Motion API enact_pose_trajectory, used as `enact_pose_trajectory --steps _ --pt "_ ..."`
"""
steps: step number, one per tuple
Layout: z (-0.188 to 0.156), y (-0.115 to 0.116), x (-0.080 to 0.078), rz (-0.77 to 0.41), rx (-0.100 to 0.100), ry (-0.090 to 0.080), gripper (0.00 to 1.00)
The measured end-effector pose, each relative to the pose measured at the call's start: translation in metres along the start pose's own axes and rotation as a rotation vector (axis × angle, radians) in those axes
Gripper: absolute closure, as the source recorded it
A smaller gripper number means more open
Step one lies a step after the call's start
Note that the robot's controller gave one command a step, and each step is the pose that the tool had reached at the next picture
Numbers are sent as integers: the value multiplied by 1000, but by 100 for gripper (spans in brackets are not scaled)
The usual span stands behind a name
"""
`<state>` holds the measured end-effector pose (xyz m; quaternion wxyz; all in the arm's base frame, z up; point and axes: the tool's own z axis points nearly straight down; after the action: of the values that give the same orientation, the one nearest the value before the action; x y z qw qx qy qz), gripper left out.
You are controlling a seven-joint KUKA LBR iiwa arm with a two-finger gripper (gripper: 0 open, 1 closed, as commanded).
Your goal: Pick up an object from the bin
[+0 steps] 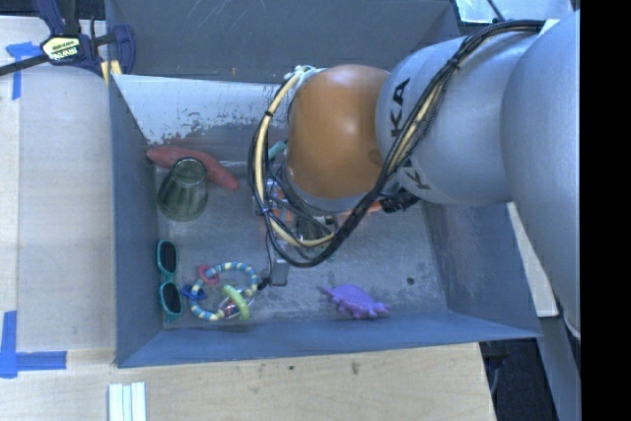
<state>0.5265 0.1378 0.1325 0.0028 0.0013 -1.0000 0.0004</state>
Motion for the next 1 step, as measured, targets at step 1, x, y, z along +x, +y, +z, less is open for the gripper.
enact_pose_trajectory --steps 1 --pt "-4 0 -2 2 -2 -8 0"
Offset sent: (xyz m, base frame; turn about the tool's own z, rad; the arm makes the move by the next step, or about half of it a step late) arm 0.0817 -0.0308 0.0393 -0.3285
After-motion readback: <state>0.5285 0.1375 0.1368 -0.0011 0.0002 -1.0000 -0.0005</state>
